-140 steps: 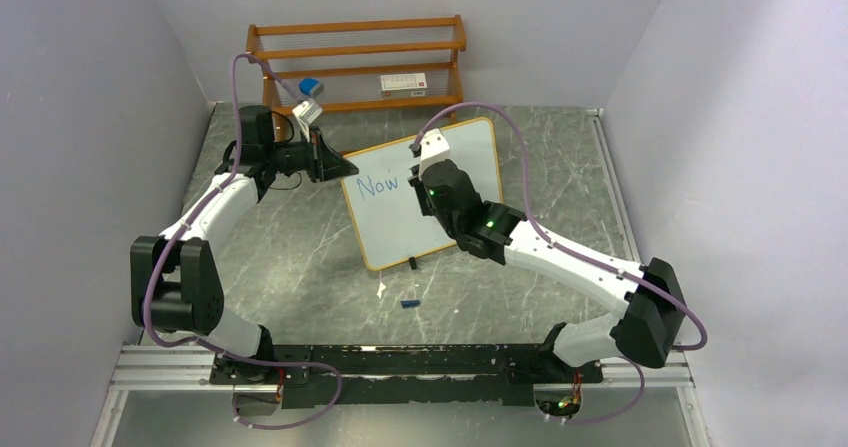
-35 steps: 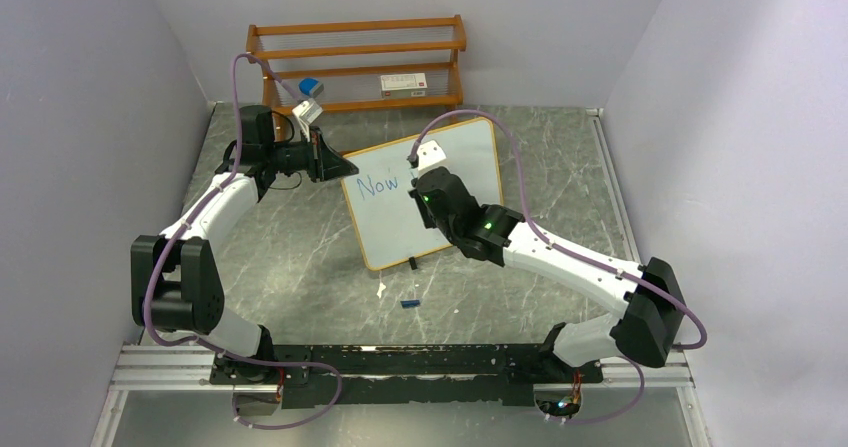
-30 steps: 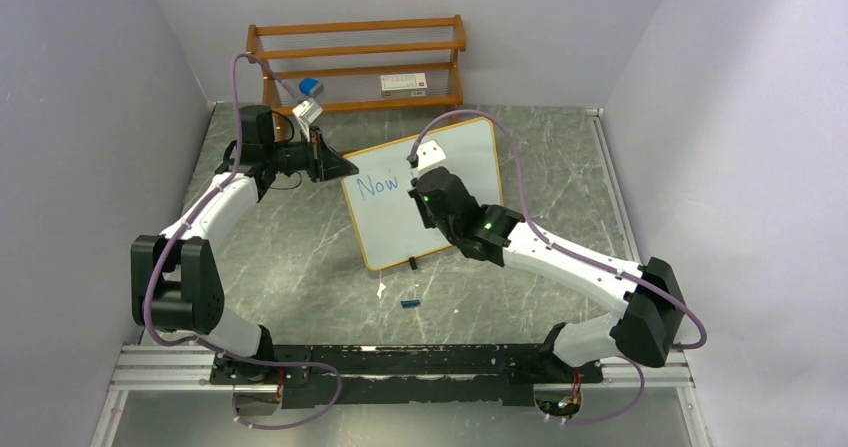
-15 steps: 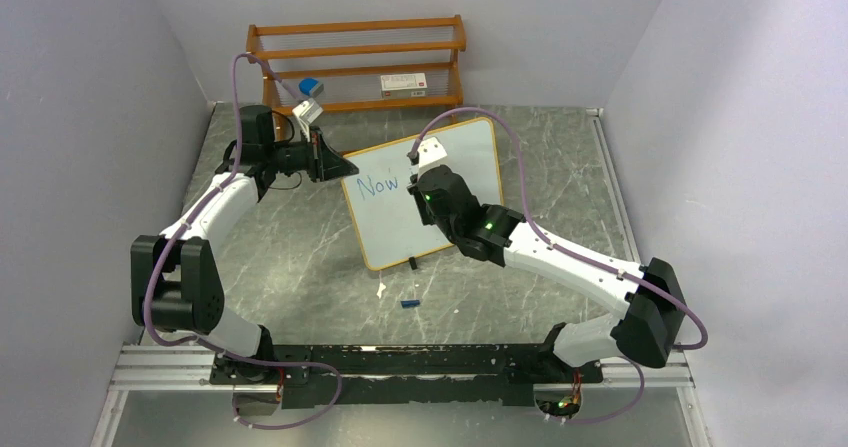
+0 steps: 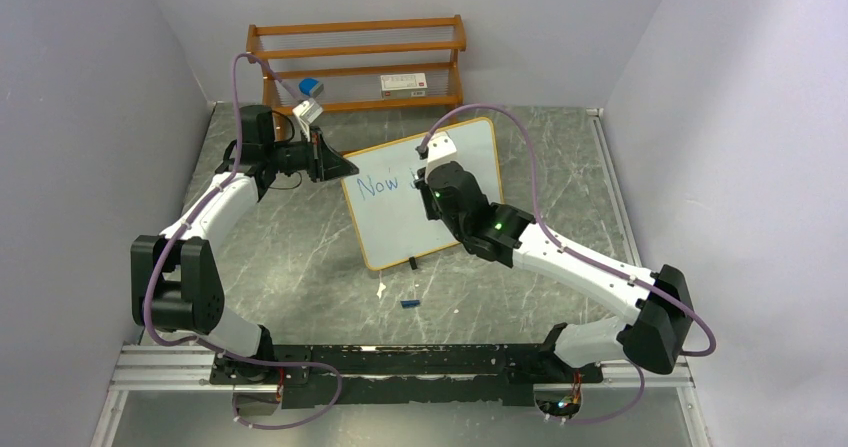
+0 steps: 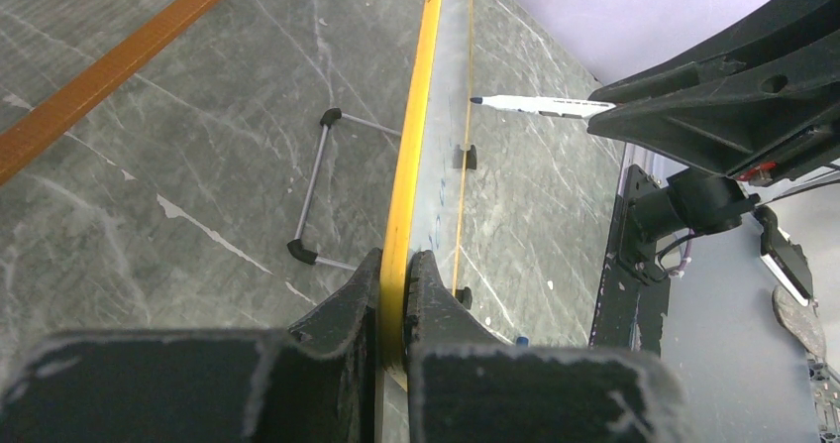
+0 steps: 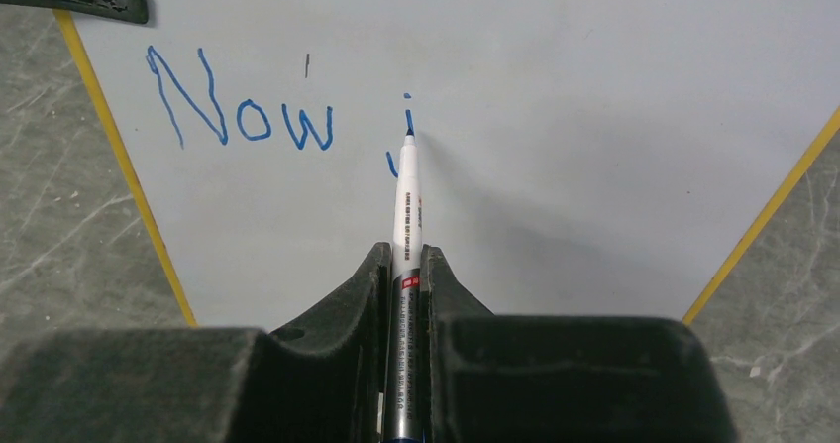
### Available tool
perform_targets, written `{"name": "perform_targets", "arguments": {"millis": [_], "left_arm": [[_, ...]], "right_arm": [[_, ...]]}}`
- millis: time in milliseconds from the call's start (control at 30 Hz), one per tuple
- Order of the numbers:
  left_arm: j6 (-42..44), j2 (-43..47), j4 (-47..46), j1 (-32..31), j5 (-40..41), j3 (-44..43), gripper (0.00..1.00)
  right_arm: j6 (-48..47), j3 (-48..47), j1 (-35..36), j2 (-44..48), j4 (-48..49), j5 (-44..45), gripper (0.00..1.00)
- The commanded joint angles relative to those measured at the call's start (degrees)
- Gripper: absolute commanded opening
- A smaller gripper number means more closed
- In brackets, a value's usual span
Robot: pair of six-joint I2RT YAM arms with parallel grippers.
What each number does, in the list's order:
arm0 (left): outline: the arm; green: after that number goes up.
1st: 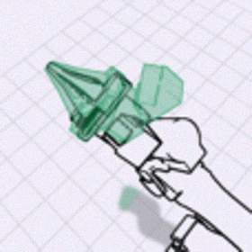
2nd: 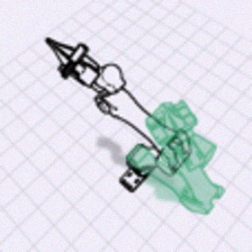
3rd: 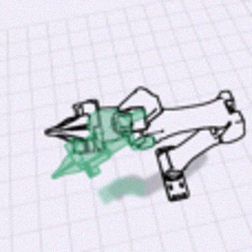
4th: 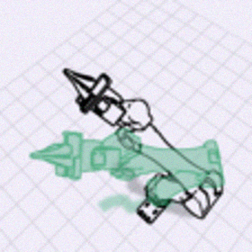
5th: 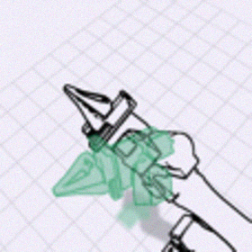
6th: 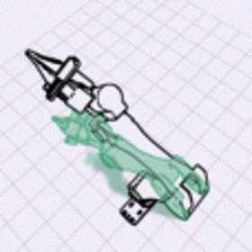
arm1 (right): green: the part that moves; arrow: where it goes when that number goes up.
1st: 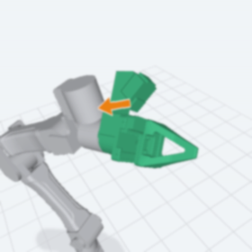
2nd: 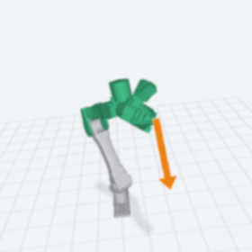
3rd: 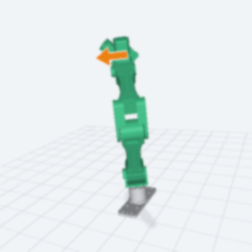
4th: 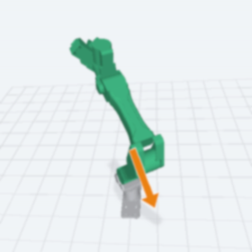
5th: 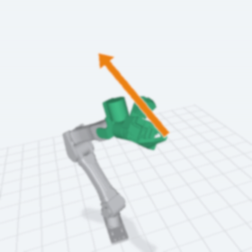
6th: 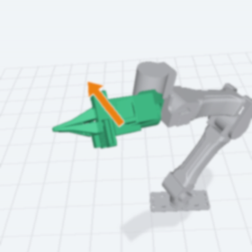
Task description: Write a sentence on the whiteboard
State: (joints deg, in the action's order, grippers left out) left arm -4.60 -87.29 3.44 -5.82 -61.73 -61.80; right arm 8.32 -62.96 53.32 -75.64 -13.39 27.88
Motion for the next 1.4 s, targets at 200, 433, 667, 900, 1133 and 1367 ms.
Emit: {"name": "perform_targets", "arguments": {"millis": [200,433,667,900,1133,1367], "left_arm": [[8.9,-3.2,6.2,-2.3,8.8,2.2,0.05],[8.9,-3.3,6.3,-2.3,8.7,2.2,0.05],[8.8,-3.2,6.2,-2.3,8.7,2.2,0.05],[8.8,-3.2,6.1,-2.3,8.7,2.3,0.05],[8.9,-3.3,6.2,-2.3,8.7,2.2,0.05],[8.8,-3.2,6.1,-2.3,8.6,2.3,0.05]], "right_arm": [[-0.8,1.1,-0.9,0.3,2.7,1.0,0.00],[-0.9,1.2,-1.1,-0.3,3.3,0.5,0.00],[-0.9,0.8,-1.1,-0.8,3.5,0.2,0.00],[-1.0,1.0,-1.1,-1.1,3.8,1.1,0.00],[-0.9,1.1,-1.2,-1.6,4.6,1.2,0.00],[-0.7,1.5,-1.2,-1.4,5.2,1.7,0.00]]}}
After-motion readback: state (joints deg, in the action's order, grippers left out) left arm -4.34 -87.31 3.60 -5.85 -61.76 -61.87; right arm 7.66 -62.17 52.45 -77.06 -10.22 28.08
